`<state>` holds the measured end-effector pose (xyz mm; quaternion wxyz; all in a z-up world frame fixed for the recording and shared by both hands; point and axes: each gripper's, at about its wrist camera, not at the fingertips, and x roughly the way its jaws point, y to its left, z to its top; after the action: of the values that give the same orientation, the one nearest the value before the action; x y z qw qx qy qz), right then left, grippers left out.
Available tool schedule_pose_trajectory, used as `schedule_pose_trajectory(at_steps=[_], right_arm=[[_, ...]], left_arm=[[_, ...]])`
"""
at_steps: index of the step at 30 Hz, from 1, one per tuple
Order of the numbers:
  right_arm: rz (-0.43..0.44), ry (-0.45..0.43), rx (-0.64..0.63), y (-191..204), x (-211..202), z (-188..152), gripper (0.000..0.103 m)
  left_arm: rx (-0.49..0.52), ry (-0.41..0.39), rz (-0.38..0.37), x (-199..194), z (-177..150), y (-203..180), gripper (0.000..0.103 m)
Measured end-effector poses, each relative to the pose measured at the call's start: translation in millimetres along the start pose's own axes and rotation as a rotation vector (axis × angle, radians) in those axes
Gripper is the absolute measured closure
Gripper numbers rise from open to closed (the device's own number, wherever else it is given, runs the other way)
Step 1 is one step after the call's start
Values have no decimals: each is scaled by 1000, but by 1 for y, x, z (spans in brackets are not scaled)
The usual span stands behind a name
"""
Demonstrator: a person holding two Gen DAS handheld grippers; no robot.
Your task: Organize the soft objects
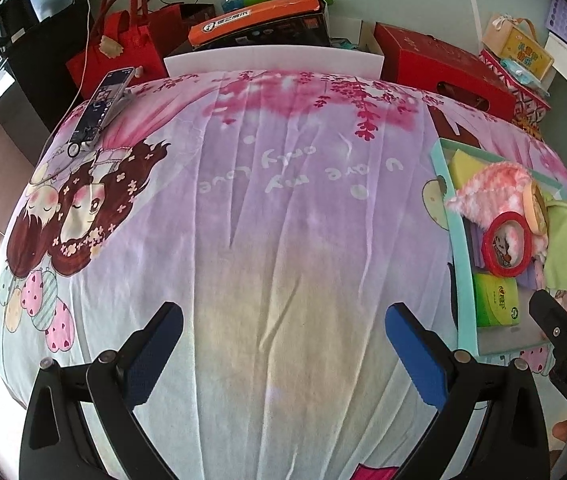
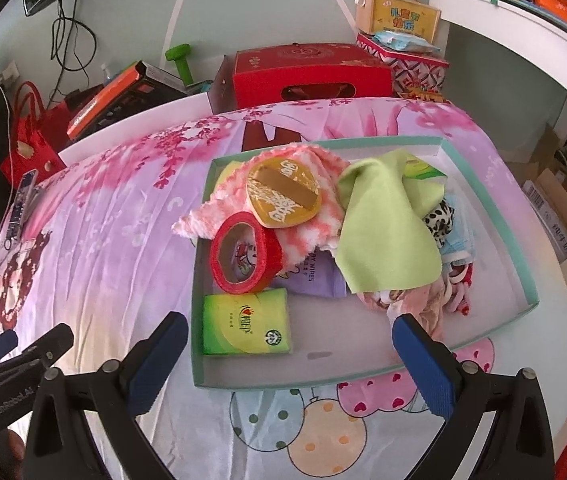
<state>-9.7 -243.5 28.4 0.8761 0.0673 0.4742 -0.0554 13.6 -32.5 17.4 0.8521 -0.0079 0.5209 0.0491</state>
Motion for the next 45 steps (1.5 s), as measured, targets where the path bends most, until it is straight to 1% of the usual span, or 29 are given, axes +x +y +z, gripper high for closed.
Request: schedule_pose_trajectory(at_steps=[7, 12, 22, 45], right_arm=[[2, -6, 0, -1, -1, 0, 0], [2, -1, -2, -1, -1, 0, 0], [12, 9, -17, 0, 1, 0, 0], [1, -3, -3, -5, 0, 1, 0]], left_arm=[[17, -2, 0, -1, 0, -4, 2], [48, 10, 35, 2, -1, -11, 2], [59, 14, 57, 5, -1, -14, 2], [68, 20, 60, 7, -2, -17, 2]])
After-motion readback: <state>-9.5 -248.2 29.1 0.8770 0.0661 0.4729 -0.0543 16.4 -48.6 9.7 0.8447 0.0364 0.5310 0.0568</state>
